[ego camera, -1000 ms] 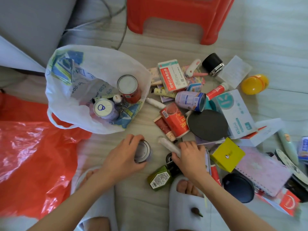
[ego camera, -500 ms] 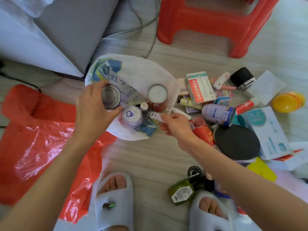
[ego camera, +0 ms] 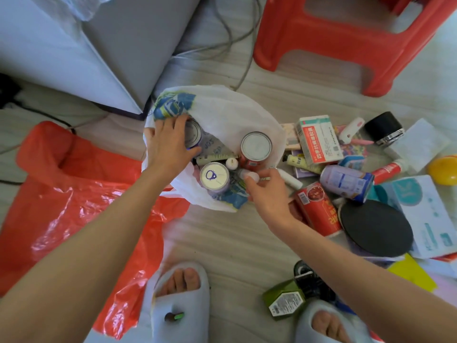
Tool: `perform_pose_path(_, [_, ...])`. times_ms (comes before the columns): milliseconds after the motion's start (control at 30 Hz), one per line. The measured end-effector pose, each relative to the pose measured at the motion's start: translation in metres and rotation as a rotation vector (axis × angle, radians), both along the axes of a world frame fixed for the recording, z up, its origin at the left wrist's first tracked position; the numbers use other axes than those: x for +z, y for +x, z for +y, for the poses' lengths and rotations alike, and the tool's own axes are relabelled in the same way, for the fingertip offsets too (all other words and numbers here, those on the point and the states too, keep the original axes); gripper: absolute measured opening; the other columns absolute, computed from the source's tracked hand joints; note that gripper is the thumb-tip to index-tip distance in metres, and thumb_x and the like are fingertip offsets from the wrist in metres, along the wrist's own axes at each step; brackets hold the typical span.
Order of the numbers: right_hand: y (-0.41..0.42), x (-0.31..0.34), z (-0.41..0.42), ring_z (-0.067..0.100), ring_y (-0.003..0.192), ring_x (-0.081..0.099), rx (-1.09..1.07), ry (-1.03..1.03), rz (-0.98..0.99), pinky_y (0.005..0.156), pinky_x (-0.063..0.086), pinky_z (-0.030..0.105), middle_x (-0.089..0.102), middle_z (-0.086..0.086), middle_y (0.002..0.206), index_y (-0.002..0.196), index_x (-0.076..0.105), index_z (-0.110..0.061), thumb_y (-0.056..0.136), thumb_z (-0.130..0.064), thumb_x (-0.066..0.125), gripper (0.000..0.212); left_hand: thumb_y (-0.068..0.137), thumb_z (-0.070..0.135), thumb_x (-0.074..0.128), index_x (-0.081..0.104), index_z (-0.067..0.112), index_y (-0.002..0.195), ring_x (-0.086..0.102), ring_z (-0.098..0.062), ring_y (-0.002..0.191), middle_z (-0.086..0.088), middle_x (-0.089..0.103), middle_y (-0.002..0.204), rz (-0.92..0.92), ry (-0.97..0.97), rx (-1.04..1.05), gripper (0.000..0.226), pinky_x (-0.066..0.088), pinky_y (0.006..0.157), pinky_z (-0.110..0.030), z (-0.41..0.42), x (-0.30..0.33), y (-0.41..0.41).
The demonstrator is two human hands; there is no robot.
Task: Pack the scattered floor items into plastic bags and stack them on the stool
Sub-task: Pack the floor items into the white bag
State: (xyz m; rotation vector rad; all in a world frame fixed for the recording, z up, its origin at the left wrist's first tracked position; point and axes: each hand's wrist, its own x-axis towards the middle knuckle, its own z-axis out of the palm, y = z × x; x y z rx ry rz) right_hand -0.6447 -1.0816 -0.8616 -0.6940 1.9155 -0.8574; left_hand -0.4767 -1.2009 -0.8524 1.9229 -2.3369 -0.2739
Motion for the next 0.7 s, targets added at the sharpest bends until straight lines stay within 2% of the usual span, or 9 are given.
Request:
perform_pose_path(67, [-0.002, 0.005, -0.001, 0.018, 0.081, 0.064, 0.048, -0.045, 0.074, 0.077, 0.053, 0.038, 0.066, 0.001, 0.080, 0.086, 0.053, -0.020, 0.083, -0.031, 0.063, 0.016, 0.071, 0.038, 0.073, 0.040, 0.017, 0.132, 0.038, -0.032, 0.121, -0.012, 0.048, 0.129, -0.039, 0.046, -0.030, 0.073, 0.026, 0.093, -0.042, -0.002, -0.006, -0.002])
perform_pose_path(167, [-0.008, 0.013, -0.006, 0.016, 0.081, 0.064, 0.067, -0.065, 0.105, 0.075, 0.051, 0.033, 0.065, -0.002, 0.080, 0.087, 0.054, -0.020, 0.085, -0.031, 0.062, 0.014, 0.075, 0.033, 0.069, 0.037, 0.016, 0.138, 0.038, -0.033, 0.123, -0.013, 0.043, 0.136, -0.048, 0.123, -0.045, 0.072, 0.028, 0.094, -0.044, -0.003, -0.010, -0.001])
perform_pose_path(267, [-0.009, 0.015, -0.011, 0.016, 0.092, 0.064, 0.106, -0.035, 0.002, 0.086, 0.053, 0.037, 0.067, 0.001, 0.093, 0.100, 0.061, -0.016, 0.087, -0.028, 0.060, 0.018, 0.083, 0.022, 0.061, 0.041, 0.013, 0.136, 0.041, -0.035, 0.121, -0.012, 0.041, 0.139, -0.027, 0.076, -0.069, 0.057, 0.030, 0.094, -0.046, 0.006, -0.006, 0.002])
perform_pose_path(367, [-0.010, 0.019, -0.006, 0.018, 0.104, 0.061, 0.167, -0.041, -0.096, 0.095, 0.049, 0.042, 0.065, 0.009, 0.113, 0.118, 0.057, -0.009, 0.089, -0.016, 0.057, 0.030, 0.086, 0.014, 0.055, 0.046, 0.009, 0.131, 0.041, -0.033, 0.124, -0.014, 0.044, 0.138, 0.132, -0.025, -0.048, 0.046, 0.031, 0.096, -0.046, 0.032, 0.004, 0.001])
perform_pose_path(433, [-0.019, 0.019, 0.006, 0.013, 0.102, 0.059, 0.181, -0.059, -0.078, 0.095, 0.048, 0.034, 0.064, 0.009, 0.115, 0.120, 0.057, -0.007, 0.090, -0.013, 0.055, 0.030, 0.084, 0.012, 0.052, 0.052, 0.006, 0.124, 0.045, -0.033, 0.118, -0.016, 0.051, 0.127, 0.258, -0.149, -0.047, 0.040, 0.037, 0.092, -0.045, 0.060, 0.012, -0.005])
perform_pose_path(500, [-0.033, 0.020, 0.025, 0.008, 0.097, 0.056, 0.208, -0.063, 0.023, 0.084, 0.045, 0.013, 0.063, 0.002, 0.110, 0.118, 0.058, -0.008, 0.091, -0.014, 0.054, 0.028, 0.080, 0.011, 0.049, 0.054, 0.007, 0.116, 0.046, -0.029, 0.108, -0.015, 0.056, 0.117, 0.332, -0.227, -0.099, 0.037, 0.038, 0.085, -0.041, 0.093, 0.016, -0.018])
perform_pose_path(533, [-0.042, 0.019, 0.038, 0.008, 0.096, 0.056, 0.218, -0.059, 0.106, 0.078, 0.042, 0.008, 0.063, 0.001, 0.109, 0.116, 0.059, -0.009, 0.091, -0.014, 0.054, 0.026, 0.079, 0.010, 0.050, 0.054, 0.009, 0.114, 0.046, -0.027, 0.105, -0.014, 0.057, 0.114, 0.349, -0.236, -0.149, 0.036, 0.038, 0.082, -0.039, 0.110, 0.015, -0.027])
perform_pose_path(600, [-0.061, 0.014, 0.063, 0.016, 0.096, 0.058, 0.230, -0.058, 0.322, 0.079, 0.039, 0.015, 0.065, 0.005, 0.107, 0.112, 0.061, -0.007, 0.089, -0.013, 0.056, 0.024, 0.077, 0.010, 0.051, 0.052, 0.013, 0.111, 0.047, -0.025, 0.100, -0.011, 0.059, 0.110, 0.354, -0.201, -0.292, 0.034, 0.039, 0.078, -0.037, 0.143, 0.008, -0.048])
perform_pose_path(700, [-0.088, 0.003, 0.091, 0.036, 0.096, 0.055, 0.358, -0.023, 0.734, 0.081, 0.041, 0.038, 0.061, 0.018, 0.104, 0.106, 0.061, -0.003, 0.083, -0.010, 0.060, 0.024, 0.075, 0.020, 0.047, 0.048, 0.017, 0.110, 0.046, -0.022, 0.103, -0.008, 0.061, 0.110, 0.241, -0.054, -0.508, 0.035, 0.036, 0.080, -0.033, 0.182, -0.015, -0.073])
